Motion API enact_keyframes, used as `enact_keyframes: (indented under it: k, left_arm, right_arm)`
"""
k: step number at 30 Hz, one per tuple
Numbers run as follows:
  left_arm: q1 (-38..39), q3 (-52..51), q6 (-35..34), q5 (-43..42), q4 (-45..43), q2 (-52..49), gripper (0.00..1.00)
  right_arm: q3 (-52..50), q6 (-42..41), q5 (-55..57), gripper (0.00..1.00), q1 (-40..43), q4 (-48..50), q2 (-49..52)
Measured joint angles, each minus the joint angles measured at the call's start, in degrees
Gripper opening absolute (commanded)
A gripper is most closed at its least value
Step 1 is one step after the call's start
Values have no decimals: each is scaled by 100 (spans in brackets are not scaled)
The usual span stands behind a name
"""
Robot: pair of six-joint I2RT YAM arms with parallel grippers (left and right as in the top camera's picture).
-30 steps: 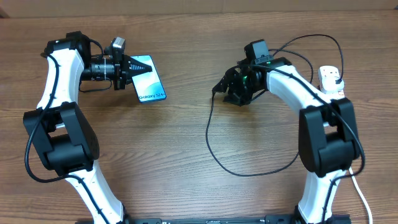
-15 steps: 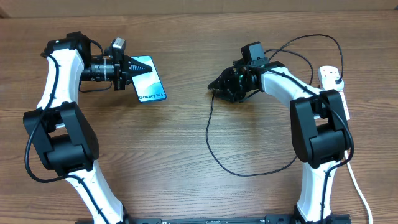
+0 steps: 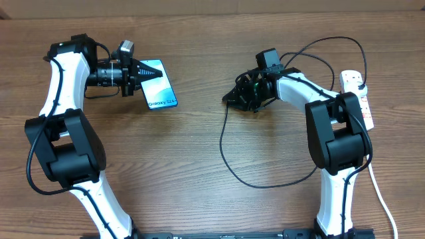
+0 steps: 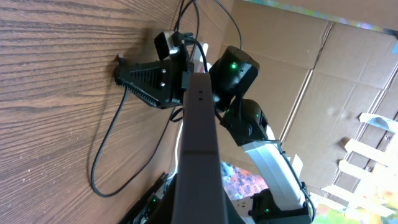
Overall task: Plug charger to phone and switch on socket
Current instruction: 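Grasp the black cable's USB-C plug with the right gripper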
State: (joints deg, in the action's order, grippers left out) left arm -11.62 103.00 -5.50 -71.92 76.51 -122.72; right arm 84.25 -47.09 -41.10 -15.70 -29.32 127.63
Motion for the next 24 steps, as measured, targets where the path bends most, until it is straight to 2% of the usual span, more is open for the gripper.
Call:
enact_keyframes:
  k: [5,12,24]
  left_arm:
    - [0,0,0,-9,2,0,4]
    - [0,0,2,-9,0,0,4]
    - [0,0,9,-7,0,0,4]
  right_arm:
    - [0,-17,0,4,-2,17,26]
    - [0,96,2,4,-4,22,26]
    - [0,887,-2,4,4,-111,-229]
